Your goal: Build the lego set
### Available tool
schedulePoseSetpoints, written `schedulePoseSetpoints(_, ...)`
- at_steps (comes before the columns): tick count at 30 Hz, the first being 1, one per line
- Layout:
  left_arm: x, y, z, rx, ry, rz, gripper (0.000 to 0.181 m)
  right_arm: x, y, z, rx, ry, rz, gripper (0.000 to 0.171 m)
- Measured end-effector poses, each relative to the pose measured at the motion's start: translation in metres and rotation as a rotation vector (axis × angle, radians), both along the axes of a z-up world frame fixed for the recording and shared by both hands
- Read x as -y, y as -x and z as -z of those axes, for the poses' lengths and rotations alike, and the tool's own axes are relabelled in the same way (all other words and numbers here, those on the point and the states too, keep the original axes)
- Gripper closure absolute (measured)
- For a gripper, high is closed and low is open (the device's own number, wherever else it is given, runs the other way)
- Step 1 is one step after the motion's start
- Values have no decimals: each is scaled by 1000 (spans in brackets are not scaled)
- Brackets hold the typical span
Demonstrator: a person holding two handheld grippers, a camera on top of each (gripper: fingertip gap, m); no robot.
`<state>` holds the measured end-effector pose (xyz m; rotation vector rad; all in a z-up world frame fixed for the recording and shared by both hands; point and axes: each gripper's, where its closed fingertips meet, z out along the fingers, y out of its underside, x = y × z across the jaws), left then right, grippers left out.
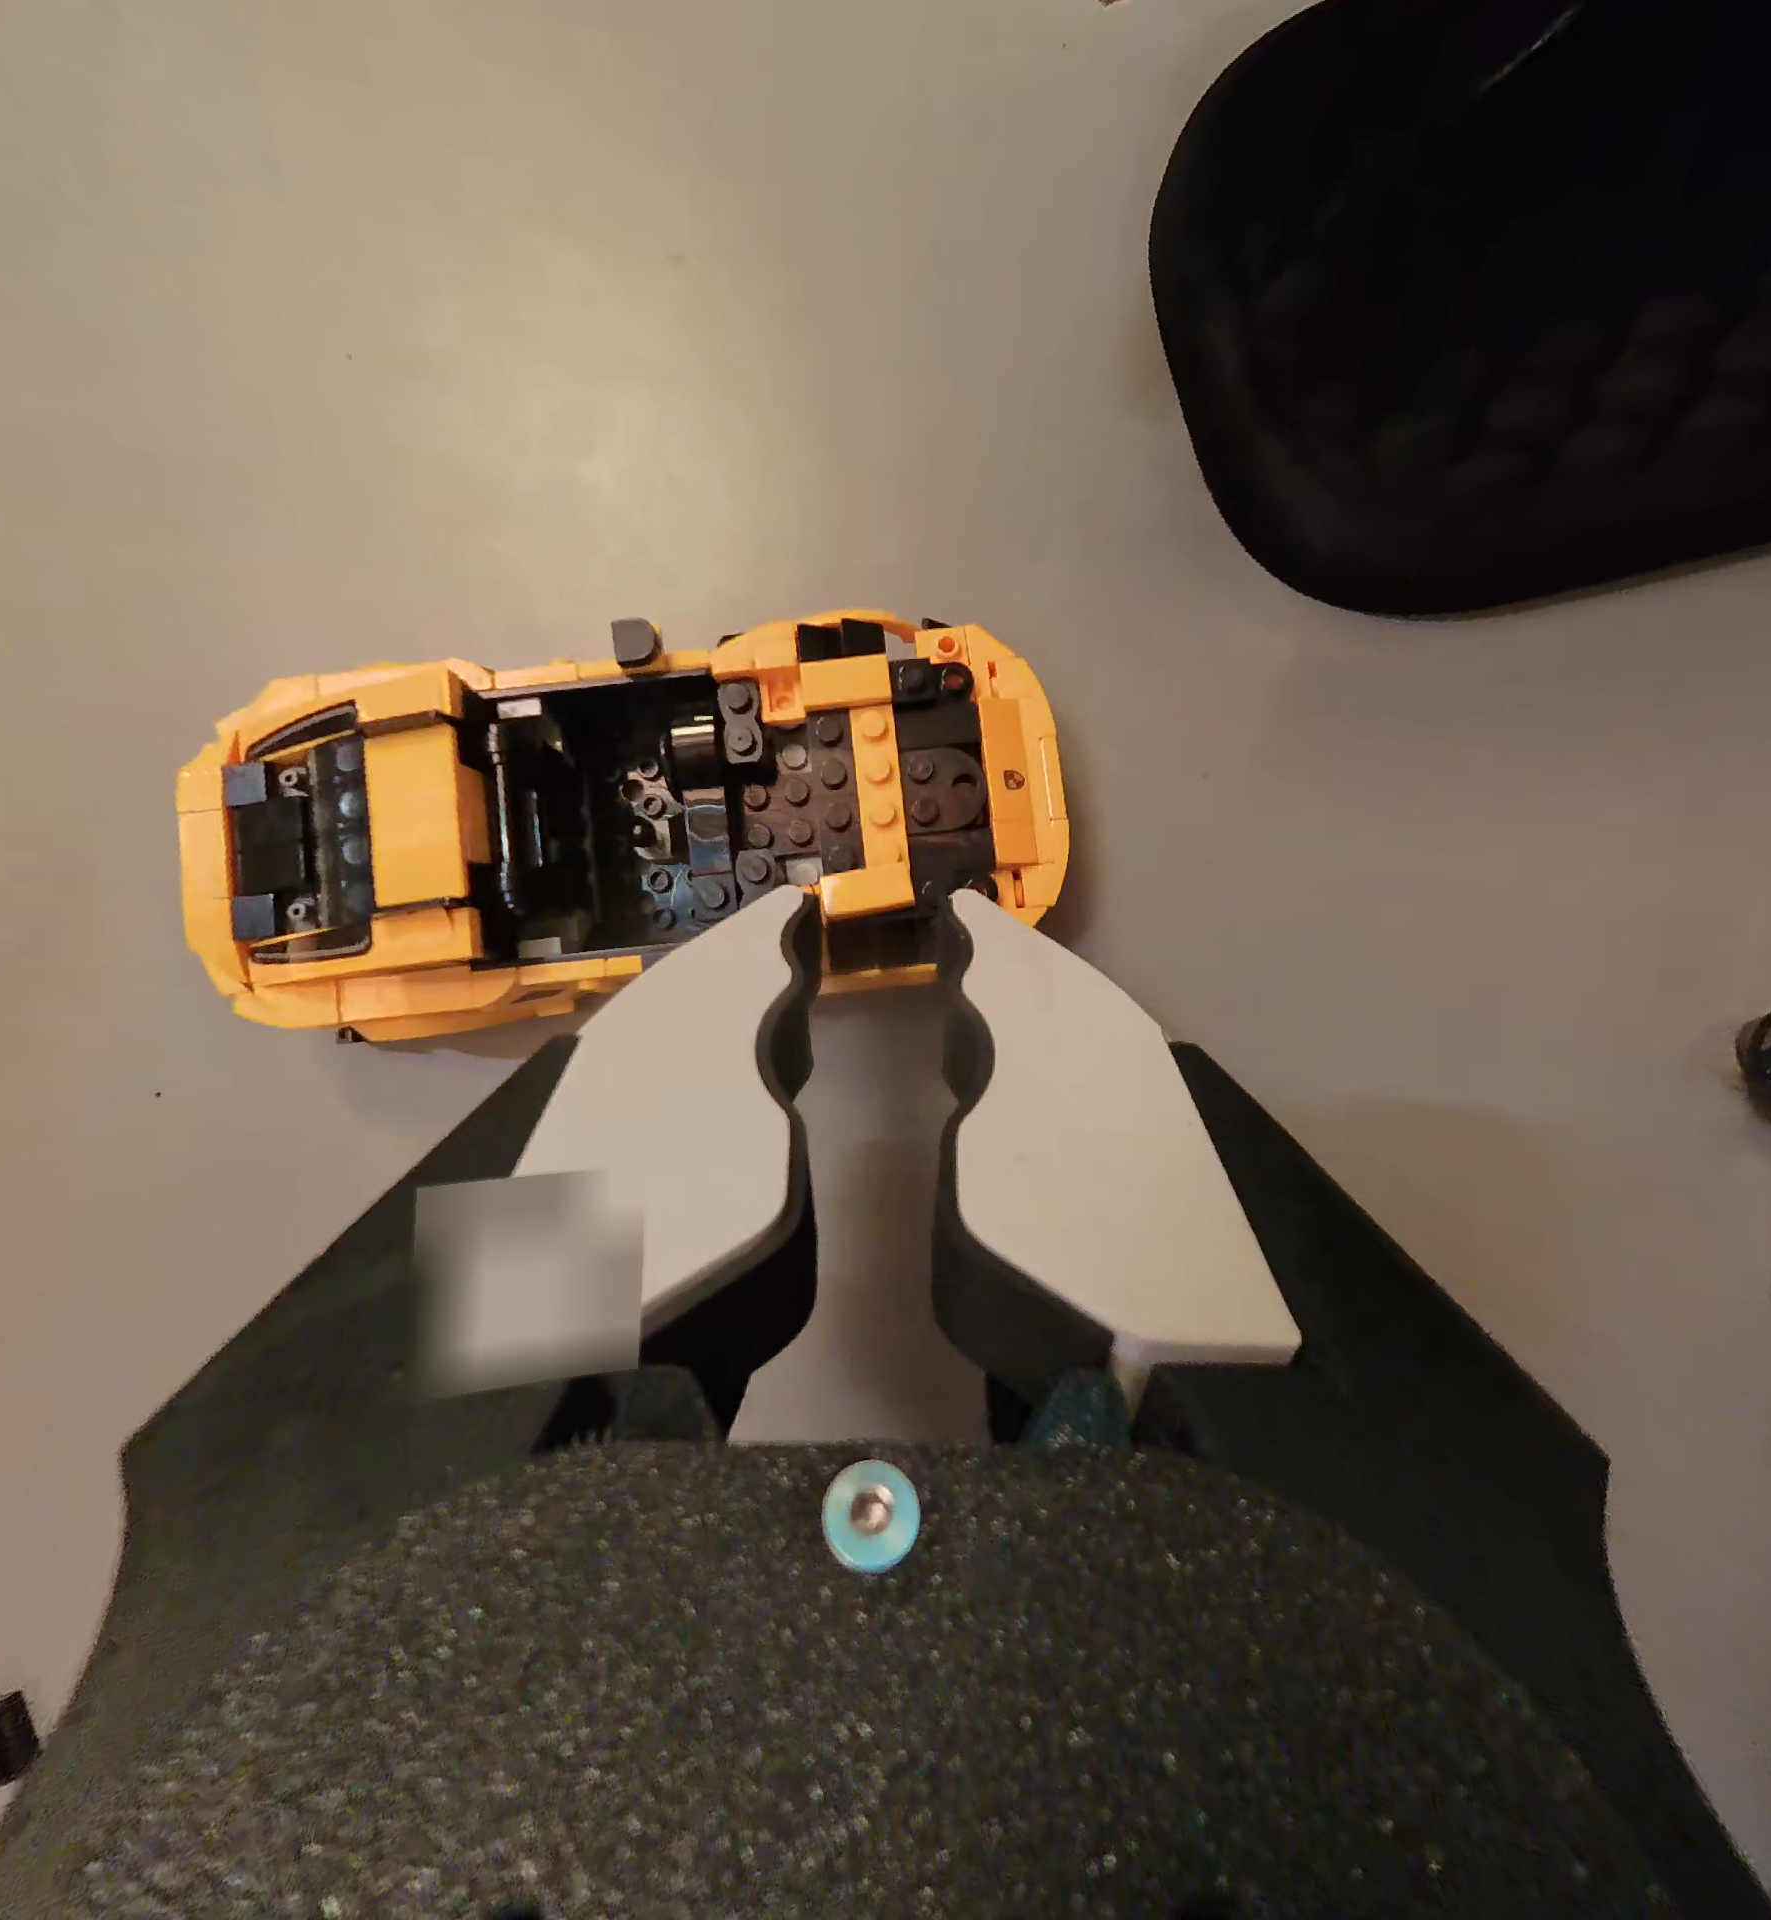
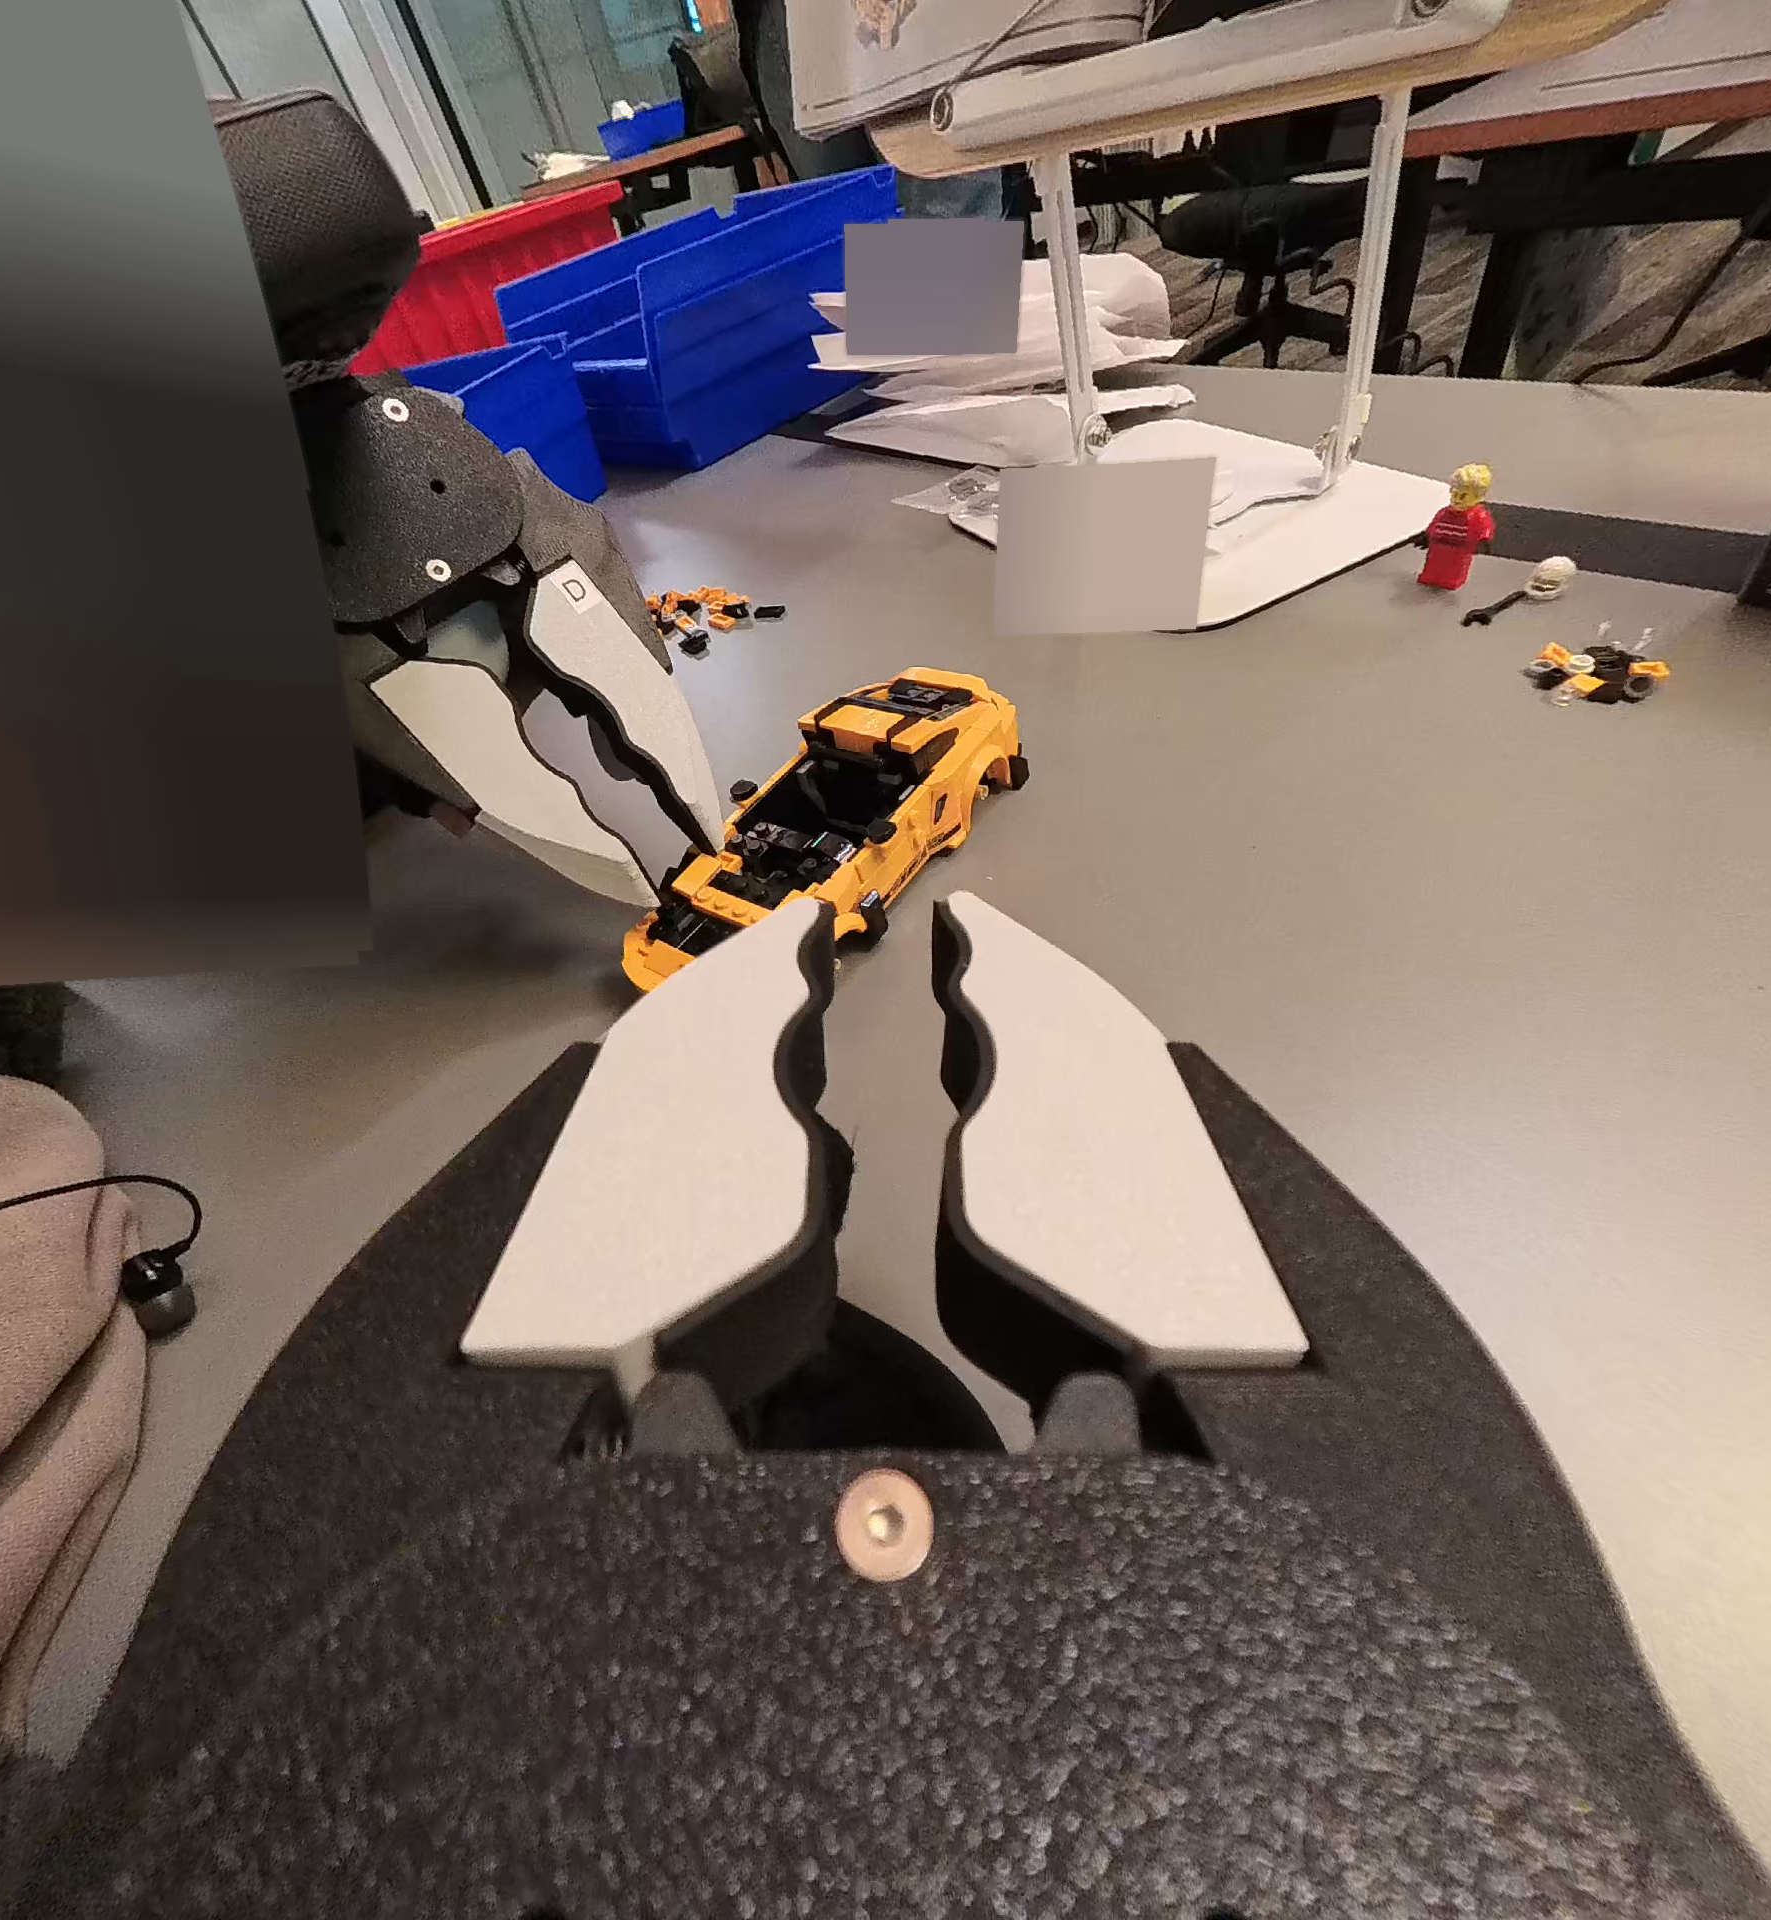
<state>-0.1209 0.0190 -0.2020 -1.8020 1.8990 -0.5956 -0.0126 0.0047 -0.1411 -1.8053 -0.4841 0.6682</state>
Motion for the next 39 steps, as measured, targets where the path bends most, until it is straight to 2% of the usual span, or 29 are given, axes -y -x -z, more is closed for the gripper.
schedulePoseSetpoints(8, -2, 2, -8, 62, -3, -6, 159, -1, 3, 4, 42, 13, -6, 156)
schedulePoseSetpoints(16, -14, 17, -11, 175, 19, -139, 152, -4, 18, 14, 176, 35, -43, 156)
schedulePoseSetpoints(21, -17, 25, -1, 206, 48, -176, 143, -1, 47, 30, 266, 120, -180, 140)
schedulePoseSetpoints(25, -17, 24, 3, 223, 70, -156, 139, -8, 57, 46, 355, 192, -202, 126)
schedulePoseSetpoints(29, -14, 20, 7, 245, 107, -125, 133, -17, 62, 53, 356, 254, -196, 114)
schedulePoseSetpoints(39, -14, 23, 8, 283, 115, -95, 134, -24, 86, 61, 380, 318, -238, 111)
